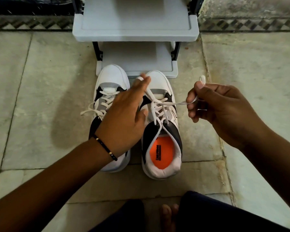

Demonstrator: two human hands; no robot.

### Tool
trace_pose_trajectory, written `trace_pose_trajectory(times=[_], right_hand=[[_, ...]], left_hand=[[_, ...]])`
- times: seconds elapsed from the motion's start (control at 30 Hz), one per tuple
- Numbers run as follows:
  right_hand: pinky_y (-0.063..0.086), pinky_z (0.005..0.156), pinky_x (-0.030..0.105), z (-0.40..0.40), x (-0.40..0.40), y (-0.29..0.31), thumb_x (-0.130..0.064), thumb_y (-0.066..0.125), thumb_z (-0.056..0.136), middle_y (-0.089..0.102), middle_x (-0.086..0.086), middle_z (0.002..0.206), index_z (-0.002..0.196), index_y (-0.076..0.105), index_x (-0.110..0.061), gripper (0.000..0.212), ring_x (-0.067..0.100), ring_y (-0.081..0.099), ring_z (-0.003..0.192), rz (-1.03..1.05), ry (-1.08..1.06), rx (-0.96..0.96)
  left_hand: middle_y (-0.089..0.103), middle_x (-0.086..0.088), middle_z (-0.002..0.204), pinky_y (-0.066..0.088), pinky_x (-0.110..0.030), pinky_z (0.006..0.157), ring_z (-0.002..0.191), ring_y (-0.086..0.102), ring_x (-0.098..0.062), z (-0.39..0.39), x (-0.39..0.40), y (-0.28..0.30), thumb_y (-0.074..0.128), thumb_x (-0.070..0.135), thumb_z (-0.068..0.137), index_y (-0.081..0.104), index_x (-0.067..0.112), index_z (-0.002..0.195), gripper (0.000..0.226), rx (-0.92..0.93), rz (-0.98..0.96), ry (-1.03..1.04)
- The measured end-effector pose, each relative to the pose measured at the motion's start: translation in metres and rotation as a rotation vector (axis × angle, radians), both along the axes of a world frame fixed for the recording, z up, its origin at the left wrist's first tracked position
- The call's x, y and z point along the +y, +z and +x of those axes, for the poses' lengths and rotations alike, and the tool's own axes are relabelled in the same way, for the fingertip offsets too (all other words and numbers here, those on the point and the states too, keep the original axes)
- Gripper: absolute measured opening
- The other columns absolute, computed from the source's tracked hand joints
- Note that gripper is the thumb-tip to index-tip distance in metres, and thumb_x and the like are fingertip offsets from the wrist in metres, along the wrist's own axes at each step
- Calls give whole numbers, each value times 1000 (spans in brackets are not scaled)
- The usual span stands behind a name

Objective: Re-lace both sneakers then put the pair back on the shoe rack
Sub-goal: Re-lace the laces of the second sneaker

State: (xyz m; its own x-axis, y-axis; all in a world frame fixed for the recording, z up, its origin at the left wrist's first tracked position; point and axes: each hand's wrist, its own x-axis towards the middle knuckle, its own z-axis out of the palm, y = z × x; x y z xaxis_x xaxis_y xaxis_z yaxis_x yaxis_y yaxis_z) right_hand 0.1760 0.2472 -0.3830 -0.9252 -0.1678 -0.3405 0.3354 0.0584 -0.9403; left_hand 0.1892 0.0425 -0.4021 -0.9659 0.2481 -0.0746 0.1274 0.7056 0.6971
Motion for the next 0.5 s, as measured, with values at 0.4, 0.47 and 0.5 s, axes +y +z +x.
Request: trace_pose_trajectory(times=[0.4, 0.47, 0.5], right_hand=[[48, 48, 33, -9, 30, -3, -30, 52, 90, 73, 13, 70, 86, 69, 1, 36, 27, 57, 52, 311, 21, -291], [49, 47, 31, -9, 30, -5, -38, 54, 88, 73, 12, 66, 77, 71, -2, 41, 26, 61, 49, 533, 121, -314], [49, 47, 29, -9, 30, -6, -42, 55, 86, 73, 8, 61, 71, 72, -6, 42, 23, 62, 46, 658, 152, -254]], left_hand=[[66, -15, 109, 36, -47, 94, 108, 53, -39, -22, -48, 9, 54, 36, 84, 51, 21, 122, 41, -9, -708, 108], [66, -15, 106, 34, -44, 92, 104, 53, -40, -18, -42, 15, 51, 38, 85, 49, 24, 123, 41, -15, -804, 93], [66, -16, 104, 35, -44, 91, 102, 54, -40, -17, -39, 17, 51, 39, 85, 49, 24, 122, 40, 2, -820, 87]])
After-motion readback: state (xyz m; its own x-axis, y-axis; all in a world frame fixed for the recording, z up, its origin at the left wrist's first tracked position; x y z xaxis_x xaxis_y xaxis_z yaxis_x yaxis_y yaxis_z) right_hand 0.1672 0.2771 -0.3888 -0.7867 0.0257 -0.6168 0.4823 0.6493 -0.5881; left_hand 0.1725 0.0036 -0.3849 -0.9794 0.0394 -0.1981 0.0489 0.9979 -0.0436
